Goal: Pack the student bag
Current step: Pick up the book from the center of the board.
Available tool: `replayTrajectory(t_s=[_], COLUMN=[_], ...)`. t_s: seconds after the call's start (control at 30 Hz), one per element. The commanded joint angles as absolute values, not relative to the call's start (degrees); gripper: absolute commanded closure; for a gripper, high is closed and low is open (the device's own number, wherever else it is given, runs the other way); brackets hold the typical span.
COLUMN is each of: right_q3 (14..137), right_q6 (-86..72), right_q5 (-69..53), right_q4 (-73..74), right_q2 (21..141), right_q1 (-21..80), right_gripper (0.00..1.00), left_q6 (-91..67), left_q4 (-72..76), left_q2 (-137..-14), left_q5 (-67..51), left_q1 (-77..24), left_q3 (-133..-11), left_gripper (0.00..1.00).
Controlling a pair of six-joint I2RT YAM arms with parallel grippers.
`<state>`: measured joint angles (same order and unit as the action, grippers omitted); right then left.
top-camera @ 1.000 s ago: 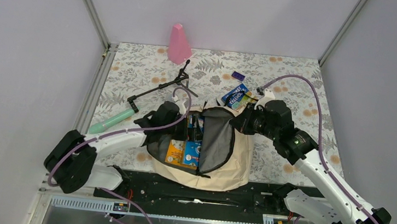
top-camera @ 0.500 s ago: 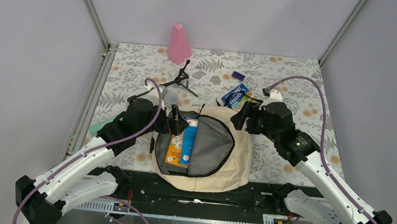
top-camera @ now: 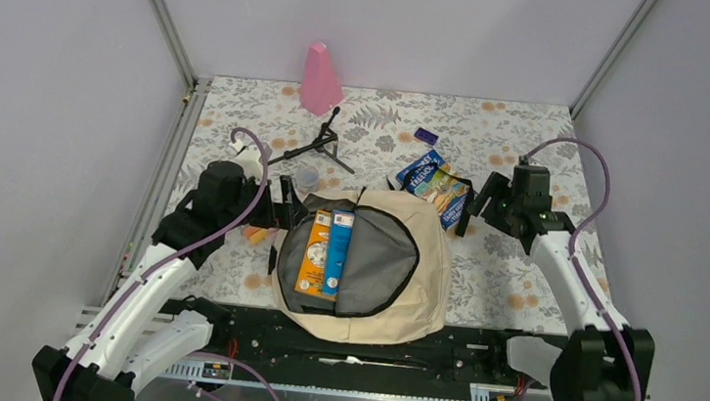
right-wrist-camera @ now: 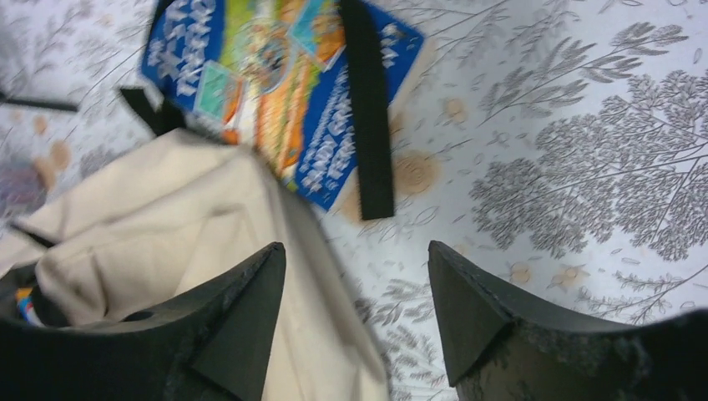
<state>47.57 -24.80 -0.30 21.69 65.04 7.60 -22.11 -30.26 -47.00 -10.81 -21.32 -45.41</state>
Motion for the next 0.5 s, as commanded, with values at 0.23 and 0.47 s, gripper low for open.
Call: replayTrajectory(t_s=[0.23,0.47], right_q3=[56.58,68.9], right_q6=[-25.22,-22.4], right_q5=[-10.23,-13.33], right_q4=[14.45,18.99], right_q2=[88.29,100.42], right_q1=[-7.73,-7.73], right_gripper=[0.4,0.35], left_q6=[-19.03,-12.91], left_q4=[-28.53,-31.99], left_q2=[-46.07,-49.08], left_q5=[-15.82,-13.36], left_q1=[-19.1,-18.77], left_q3=[-44.77,-49.94], left_gripper=[0.01,0.01])
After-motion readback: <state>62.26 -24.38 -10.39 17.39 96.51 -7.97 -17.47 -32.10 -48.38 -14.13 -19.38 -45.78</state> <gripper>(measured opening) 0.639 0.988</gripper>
